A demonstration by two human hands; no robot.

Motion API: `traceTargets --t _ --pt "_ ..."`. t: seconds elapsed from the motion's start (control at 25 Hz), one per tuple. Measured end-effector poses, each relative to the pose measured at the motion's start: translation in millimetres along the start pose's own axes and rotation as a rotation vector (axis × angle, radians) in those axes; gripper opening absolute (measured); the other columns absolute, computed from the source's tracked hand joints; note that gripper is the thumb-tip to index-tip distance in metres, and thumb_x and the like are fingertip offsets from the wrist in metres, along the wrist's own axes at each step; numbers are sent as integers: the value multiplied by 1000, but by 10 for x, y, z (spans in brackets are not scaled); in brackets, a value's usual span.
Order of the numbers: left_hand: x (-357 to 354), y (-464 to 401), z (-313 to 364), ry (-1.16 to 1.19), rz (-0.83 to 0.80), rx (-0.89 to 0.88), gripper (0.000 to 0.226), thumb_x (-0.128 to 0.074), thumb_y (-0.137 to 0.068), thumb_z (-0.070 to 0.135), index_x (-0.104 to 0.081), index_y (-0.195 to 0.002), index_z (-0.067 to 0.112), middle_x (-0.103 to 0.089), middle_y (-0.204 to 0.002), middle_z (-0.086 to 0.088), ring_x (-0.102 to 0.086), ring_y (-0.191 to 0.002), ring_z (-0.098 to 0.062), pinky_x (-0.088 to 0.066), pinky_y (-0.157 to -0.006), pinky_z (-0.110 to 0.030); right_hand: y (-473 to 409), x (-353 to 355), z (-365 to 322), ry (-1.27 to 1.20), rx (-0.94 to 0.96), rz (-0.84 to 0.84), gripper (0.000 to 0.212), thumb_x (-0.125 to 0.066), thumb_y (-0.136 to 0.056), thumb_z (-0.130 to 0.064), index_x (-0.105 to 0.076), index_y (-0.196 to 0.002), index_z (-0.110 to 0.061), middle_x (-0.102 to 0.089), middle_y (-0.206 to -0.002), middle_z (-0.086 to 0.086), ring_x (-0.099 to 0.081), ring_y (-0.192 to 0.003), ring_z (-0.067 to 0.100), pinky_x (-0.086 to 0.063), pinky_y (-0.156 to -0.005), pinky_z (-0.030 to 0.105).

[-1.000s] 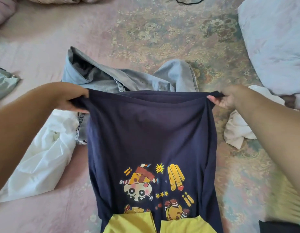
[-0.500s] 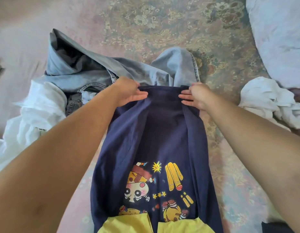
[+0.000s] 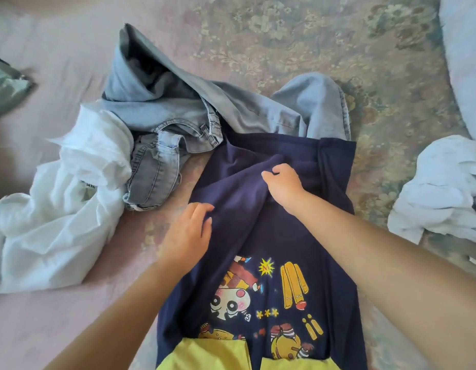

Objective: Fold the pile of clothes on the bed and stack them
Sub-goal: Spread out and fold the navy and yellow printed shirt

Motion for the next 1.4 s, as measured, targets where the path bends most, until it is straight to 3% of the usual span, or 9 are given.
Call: traceTargets --t 0.16,0.36,0.48,0.6,0.8,1.0,1.12,1.24,1.4 --pt "396 -453 -17 -345 207 -100 39 -43 -84 24 -60 -114 7 -62 -115 -14 -58 -100 -35 -53 -81 -46 -39 -136 -117 70 106 40 45 -47 -97 -23 -39 -140 -13 -43 -138 10 -45 -123 26 -35 -96 29" --pt "681 -822 -208 -776 158 -357 76 -73 -68 31 -45 -137 16 -44 -144 -19 -46 -129 -38 -37 -104 -57 57 -141 -275 836 589 77 66 -49 -98 -27 -11 -152 -27 -1 -158 15 -7 -145 30 -21 -113 45" --pt "826 -956 -299 -920 60 -185 122 -82 -50 56 -18 -149 25 -24 -156 -16 -25 -142 -39 -20 -110 -63 24 -256 -422 1036 772 69 82 -52 -95 -37 8 -151 -29 20 -157 10 9 -146 28 -8 -118 48" --pt "737 -1006 -458 -941 7 -91 127 -73 -61 66 12 -149 30 3 -160 -12 -1 -146 -37 -4 -110 -67 -160 -382 -784 987 732 102 101 -59 -88 -49 20 -147 -32 28 -154 13 16 -145 30 -4 -117 54" --pt "690 -887 -654 -933 195 -274 109 -75 -55 59 -27 -148 28 -30 -154 -14 -27 -142 -34 -11 -110 -66 -570 -572 -1460 1218 766 177 131 -71 -67 -64 40 -134 -40 16 -158 12 17 -143 39 4 -107 68" --pt "706 -778 -1354 -804 207 -101 124 -44 -53 92 -2 -153 31 -21 -156 -15 -16 -143 -41 -5 -101 -78 -854 -1055 -1336 1190 732 -36 125 -74 -66 -60 32 -132 -57 21 -154 18 13 -143 42 -6 -105 72" --pt "679 -773 -1610 -712 246 -153 92 -23 -80 84 -6 -152 31 -22 -157 -13 -16 -143 -41 -7 -102 -77 -1120 -1281 -1230 1073 689 0 100 -68 -79 -51 10 -141 -58 18 -155 11 4 -145 35 -10 -107 70" --pt "697 -572 -1908 -682 313 -59 71 -13 -93 67 -26 -150 25 -25 -156 -7 -17 -144 -39 -1 -106 -73 -1344 -1317 -1187 968 732 86 71 -64 -82 -44 -26 -143 -46 -18 -149 12 -26 -136 36 -27 -107 60" --pt "574 -506 -2168 -621 254 -8 66 -15 -96 59 -32 -148 22 -31 -154 -8 -18 -142 -44 -8 -103 -76 -1264 -1167 -1463 712 885 163 44 -64 -84 -14 -56 -127 -18 -51 -111 22 -55 -98 43 -48 -79 43"
Point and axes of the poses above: each hand's wrist, its own y-axis away from the middle knuckle, its own x-axis out of the back of the hand, z = x × y, the point moved 2 cm from there along -y, towards the middle knuckle
